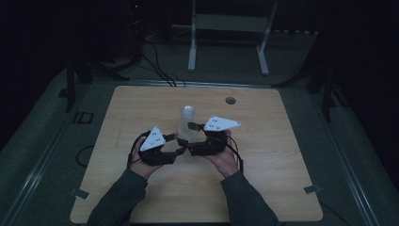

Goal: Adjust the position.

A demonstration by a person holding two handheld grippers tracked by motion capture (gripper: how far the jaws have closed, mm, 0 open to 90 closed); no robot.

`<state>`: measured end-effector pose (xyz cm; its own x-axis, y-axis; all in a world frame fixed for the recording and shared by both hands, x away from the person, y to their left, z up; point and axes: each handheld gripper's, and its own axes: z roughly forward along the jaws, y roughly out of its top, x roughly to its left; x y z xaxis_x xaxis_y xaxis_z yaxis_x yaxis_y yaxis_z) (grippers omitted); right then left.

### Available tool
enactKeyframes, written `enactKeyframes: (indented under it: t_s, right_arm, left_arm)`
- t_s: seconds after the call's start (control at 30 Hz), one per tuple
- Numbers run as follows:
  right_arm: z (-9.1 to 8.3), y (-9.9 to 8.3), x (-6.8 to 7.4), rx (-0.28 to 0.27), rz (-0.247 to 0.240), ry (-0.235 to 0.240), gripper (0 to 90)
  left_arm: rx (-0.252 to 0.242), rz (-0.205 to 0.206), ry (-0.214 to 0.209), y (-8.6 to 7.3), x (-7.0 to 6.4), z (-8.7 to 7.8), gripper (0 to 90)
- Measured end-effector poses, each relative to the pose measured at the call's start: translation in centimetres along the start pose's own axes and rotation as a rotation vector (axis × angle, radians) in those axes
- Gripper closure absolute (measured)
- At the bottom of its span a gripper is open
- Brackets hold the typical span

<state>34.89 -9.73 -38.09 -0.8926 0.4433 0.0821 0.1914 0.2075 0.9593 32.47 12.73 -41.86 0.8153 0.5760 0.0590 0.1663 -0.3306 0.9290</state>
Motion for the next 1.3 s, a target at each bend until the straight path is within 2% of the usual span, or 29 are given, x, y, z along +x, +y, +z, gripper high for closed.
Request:
enactKeyframes:
  t_s: [0.1, 0.17, 0.33, 0.47, 0.67, 0.8, 1.3]
  right_arm:
    - [0.0, 0.0, 0.0, -0.014, 0.007, 0.006, 26.8]
    - [0.0, 0.0, 0.0, -0.043, 0.017, 0.014, 26.5]
    - [-0.2, 0.1, 0.0, -0.066, 0.029, 0.023, 26.5]
    - [-0.1, 0.0, 0.0, -0.059, 0.019, 0.022, 27.5]
    - [-0.2, 0.0, 0.1, -0.06, -0.002, -0.004, 28.5]
    - [-0.4, 0.1, 0.1, -0.061, -0.011, -0.018, 28.6]
    - [-0.7, -0.3, -0.1, -0.036, -0.044, -0.071, 28.7]
  left_arm:
    - [-0.011, -0.013, -0.015, -0.1, 0.0, 0.0, 40.9]
    - [-0.033, -0.036, -0.039, -0.2, 0.1, 0.2, 40.9]
    - [-0.058, -0.071, -0.074, -0.5, 0.1, 0.4, 40.9]
    - [-0.054, -0.072, -0.082, -0.6, 0.1, 0.6, 40.7]
    - [-0.04, -0.066, -0.076, -0.6, 0.1, 0.6, 32.5]
    - [-0.037, -0.059, -0.056, -0.4, 0.1, 0.4, 28.6]
    - [-0.05, -0.065, -0.02, -0.4, 0.8, -0.5, 28.1]
